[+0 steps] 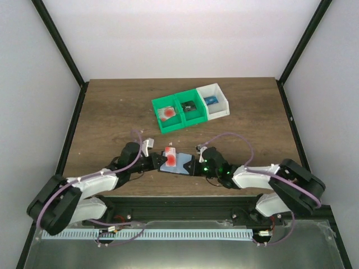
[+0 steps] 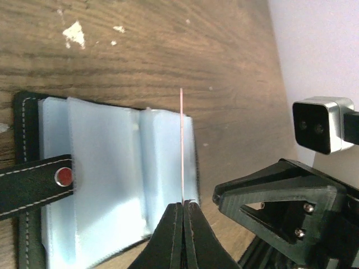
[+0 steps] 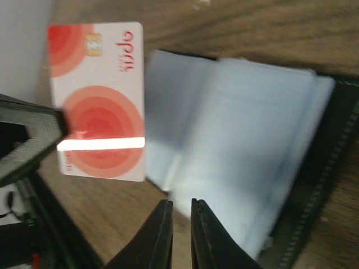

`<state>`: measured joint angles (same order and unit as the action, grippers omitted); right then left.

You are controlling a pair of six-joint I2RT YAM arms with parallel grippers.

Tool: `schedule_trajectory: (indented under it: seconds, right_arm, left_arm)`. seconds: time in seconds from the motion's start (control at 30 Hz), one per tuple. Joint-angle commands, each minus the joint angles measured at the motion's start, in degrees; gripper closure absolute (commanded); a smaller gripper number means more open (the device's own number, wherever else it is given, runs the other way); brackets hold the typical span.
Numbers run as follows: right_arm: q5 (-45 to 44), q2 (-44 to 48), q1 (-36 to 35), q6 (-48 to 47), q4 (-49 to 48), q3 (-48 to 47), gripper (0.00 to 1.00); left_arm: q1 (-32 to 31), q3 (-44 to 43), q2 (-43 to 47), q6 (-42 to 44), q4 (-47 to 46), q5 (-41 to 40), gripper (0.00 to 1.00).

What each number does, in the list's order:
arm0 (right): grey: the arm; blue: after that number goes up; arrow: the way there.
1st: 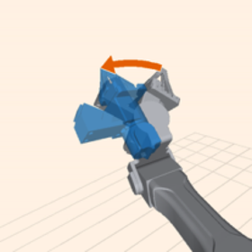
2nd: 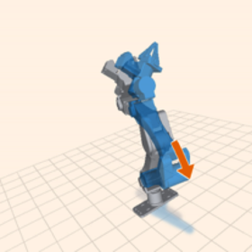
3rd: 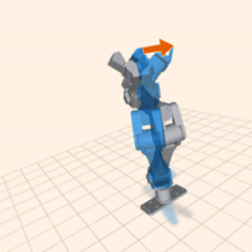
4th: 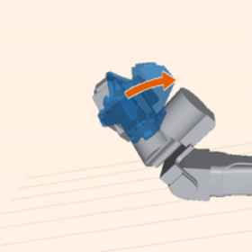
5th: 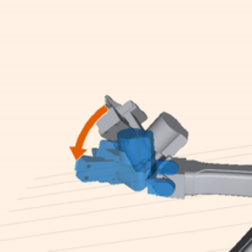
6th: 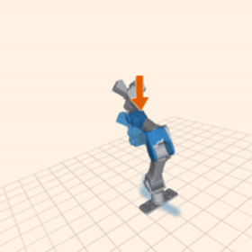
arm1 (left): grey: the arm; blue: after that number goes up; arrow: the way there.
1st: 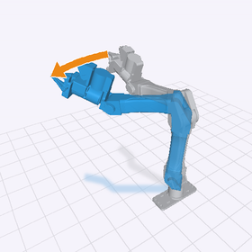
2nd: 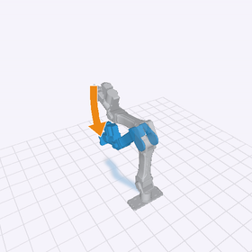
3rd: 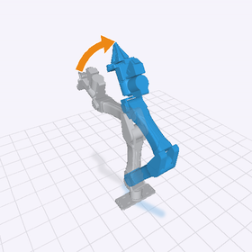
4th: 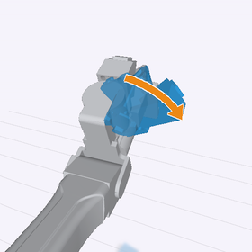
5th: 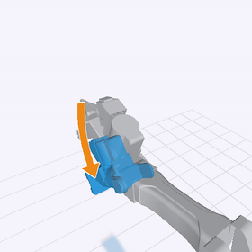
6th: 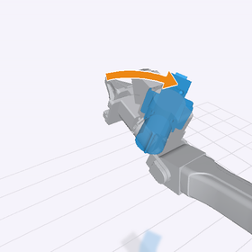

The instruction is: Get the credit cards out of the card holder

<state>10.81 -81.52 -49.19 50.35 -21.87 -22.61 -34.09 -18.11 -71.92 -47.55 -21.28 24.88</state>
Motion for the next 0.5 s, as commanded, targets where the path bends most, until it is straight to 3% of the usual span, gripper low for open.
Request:
schedule_trajectory:
  seconds: [0.0, 0.2, 0.47]
  right_arm:
    - [3.02, 6.67, -0.18, -0.47, -1.75, 0.42, 0.86]
    - [8.48, 13.14, -0.50, 1.06, -7.73, 1.31, 0.72]
    - [15.42, 13.14, -0.72, 4.07, -16.30, 1.86, 0.59]
  left_arm:
    - [0.27, 2.05, 6.79, -1.82, -0.09, -0.36, 1.00]
    - [0.26, 4.86, 15.89, -8.17, -5.90, 4.44, 1.00]
    - [0.20, 8.15, 22.85, -14.26, -14.00, 8.26, 1.00]
